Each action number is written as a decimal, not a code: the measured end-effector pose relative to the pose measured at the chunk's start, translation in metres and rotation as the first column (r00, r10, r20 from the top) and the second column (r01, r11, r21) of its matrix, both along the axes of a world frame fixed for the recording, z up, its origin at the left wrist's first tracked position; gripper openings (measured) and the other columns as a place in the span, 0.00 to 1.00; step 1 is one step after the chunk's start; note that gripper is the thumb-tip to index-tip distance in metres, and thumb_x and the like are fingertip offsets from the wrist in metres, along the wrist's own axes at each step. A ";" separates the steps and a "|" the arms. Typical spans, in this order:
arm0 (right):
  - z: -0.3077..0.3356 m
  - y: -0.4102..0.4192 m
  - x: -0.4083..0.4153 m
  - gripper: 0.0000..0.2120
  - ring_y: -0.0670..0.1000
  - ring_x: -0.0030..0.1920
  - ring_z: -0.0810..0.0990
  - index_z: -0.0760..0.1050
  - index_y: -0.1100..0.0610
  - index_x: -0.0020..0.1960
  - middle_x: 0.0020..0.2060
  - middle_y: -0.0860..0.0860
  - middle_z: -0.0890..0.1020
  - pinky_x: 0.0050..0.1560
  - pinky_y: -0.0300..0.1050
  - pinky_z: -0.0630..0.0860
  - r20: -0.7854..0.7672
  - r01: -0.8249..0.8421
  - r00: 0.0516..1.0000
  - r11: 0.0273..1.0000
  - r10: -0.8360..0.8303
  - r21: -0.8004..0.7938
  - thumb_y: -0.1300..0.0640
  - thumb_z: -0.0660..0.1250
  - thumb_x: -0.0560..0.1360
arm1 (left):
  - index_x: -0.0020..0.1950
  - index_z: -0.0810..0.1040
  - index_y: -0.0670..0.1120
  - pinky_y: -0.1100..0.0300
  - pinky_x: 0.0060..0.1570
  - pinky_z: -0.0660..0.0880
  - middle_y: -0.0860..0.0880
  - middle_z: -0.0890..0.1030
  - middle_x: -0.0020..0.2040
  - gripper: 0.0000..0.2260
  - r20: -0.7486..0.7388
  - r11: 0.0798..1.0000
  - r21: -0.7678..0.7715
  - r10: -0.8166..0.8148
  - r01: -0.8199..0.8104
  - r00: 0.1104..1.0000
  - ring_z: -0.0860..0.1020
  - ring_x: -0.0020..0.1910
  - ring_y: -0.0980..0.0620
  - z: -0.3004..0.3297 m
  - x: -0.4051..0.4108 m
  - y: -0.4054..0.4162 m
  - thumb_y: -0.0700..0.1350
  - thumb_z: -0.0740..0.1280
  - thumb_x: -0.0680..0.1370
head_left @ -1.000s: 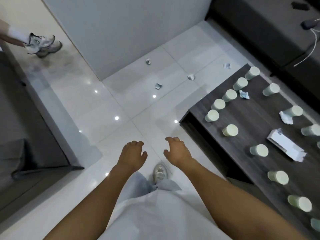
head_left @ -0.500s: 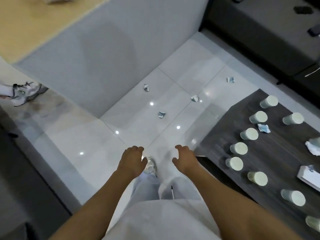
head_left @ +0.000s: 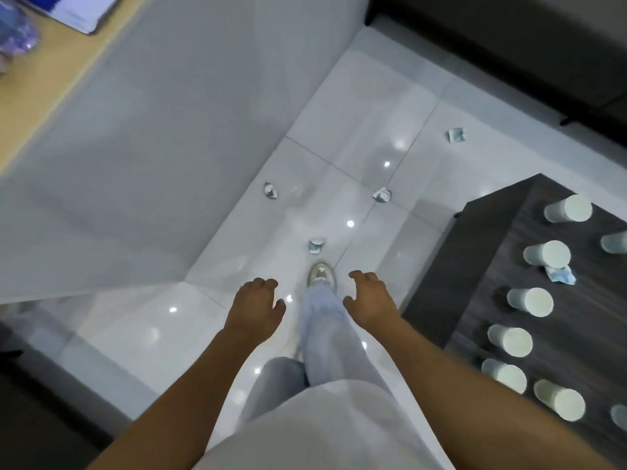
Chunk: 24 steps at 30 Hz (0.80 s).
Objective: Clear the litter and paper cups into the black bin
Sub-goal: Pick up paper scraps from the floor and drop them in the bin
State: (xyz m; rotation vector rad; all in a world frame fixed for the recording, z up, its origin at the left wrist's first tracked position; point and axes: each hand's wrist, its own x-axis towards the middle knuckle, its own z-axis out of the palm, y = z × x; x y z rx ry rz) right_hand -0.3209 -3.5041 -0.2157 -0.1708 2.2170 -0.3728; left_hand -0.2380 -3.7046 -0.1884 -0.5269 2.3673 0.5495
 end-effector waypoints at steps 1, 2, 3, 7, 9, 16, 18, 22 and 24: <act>-0.011 -0.005 -0.014 0.25 0.57 0.64 0.70 0.62 0.55 0.73 0.67 0.56 0.68 0.62 0.50 0.71 0.013 0.008 1.000 1.000 -0.008 0.004 0.56 0.62 0.78 | 0.70 0.68 0.44 0.57 0.62 0.66 0.44 0.74 0.62 0.19 0.013 1.000 -0.003 -0.001 0.001 1.000 0.70 0.63 0.45 -0.010 -0.014 -0.007 0.49 0.59 0.80; -0.023 -0.011 -0.027 0.25 0.57 0.64 0.70 0.62 0.55 0.73 0.67 0.57 0.68 0.61 0.50 0.72 0.019 0.013 1.000 1.000 -0.013 0.009 0.56 0.62 0.78 | 0.70 0.68 0.44 0.57 0.62 0.66 0.44 0.74 0.63 0.19 0.026 1.000 -0.004 -0.004 0.004 1.000 0.70 0.63 0.45 -0.020 -0.028 -0.014 0.49 0.59 0.80; -0.036 -0.016 -0.040 0.24 0.58 0.64 0.70 0.62 0.56 0.73 0.66 0.57 0.68 0.61 0.51 0.72 0.022 0.017 1.000 1.000 -0.018 0.014 0.55 0.62 0.78 | 0.69 0.68 0.44 0.57 0.62 0.66 0.44 0.74 0.62 0.19 0.042 1.000 0.002 -0.004 0.004 0.999 0.70 0.63 0.45 -0.031 -0.040 -0.020 0.49 0.59 0.80; -0.091 -0.037 -0.078 0.24 0.59 0.64 0.68 0.63 0.56 0.72 0.66 0.57 0.68 0.60 0.53 0.72 0.044 0.080 0.996 0.996 -0.082 0.037 0.56 0.62 0.78 | 0.67 0.70 0.43 0.56 0.60 0.67 0.42 0.75 0.60 0.18 0.089 0.999 0.038 -0.003 -0.001 0.996 0.72 0.60 0.44 -0.078 -0.078 -0.045 0.48 0.61 0.79; -0.124 -0.047 -0.090 0.24 0.59 0.64 0.68 0.63 0.56 0.72 0.66 0.57 0.69 0.59 0.52 0.72 0.057 0.103 0.993 0.994 -0.105 0.036 0.57 0.62 0.77 | 0.67 0.72 0.42 0.55 0.59 0.68 0.41 0.76 0.60 0.18 0.104 0.998 0.051 0.022 -0.028 0.994 0.72 0.60 0.43 -0.107 -0.093 -0.058 0.48 0.62 0.79; -0.285 -0.079 -0.122 0.25 0.58 0.63 0.69 0.63 0.56 0.72 0.66 0.57 0.69 0.58 0.49 0.69 0.049 0.108 0.993 0.994 -0.109 0.025 0.59 0.62 0.76 | 0.67 0.71 0.42 0.54 0.60 0.67 0.40 0.75 0.61 0.19 0.133 0.996 0.075 0.040 -0.050 0.990 0.72 0.61 0.41 -0.264 -0.149 -0.102 0.46 0.65 0.78; -0.341 -0.085 -0.128 0.26 0.58 0.63 0.69 0.62 0.56 0.73 0.66 0.57 0.68 0.58 0.49 0.69 0.055 0.085 0.995 0.996 -0.087 0.032 0.59 0.63 0.76 | 0.68 0.71 0.43 0.53 0.61 0.67 0.40 0.75 0.62 0.19 0.137 0.997 0.073 0.008 -0.018 0.991 0.71 0.62 0.40 -0.316 -0.165 -0.114 0.46 0.65 0.78; -0.454 -0.099 -0.135 0.27 0.57 0.64 0.68 0.61 0.55 0.73 0.68 0.56 0.67 0.57 0.49 0.71 0.087 0.084 0.992 0.995 -0.089 0.051 0.59 0.64 0.76 | 0.67 0.72 0.44 0.54 0.60 0.66 0.41 0.74 0.63 0.18 0.090 0.994 0.099 -0.046 0.037 0.995 0.71 0.63 0.42 -0.410 -0.194 -0.127 0.47 0.64 0.78; -0.506 -0.106 -0.131 0.28 0.57 0.66 0.67 0.61 0.54 0.73 0.71 0.55 0.64 0.58 0.49 0.72 0.085 0.051 0.995 0.998 -0.055 0.040 0.59 0.66 0.75 | 0.68 0.71 0.46 0.57 0.60 0.65 0.44 0.73 0.65 0.18 0.044 0.992 0.116 -0.057 0.052 0.997 0.70 0.64 0.44 -0.452 -0.203 -0.130 0.47 0.64 0.78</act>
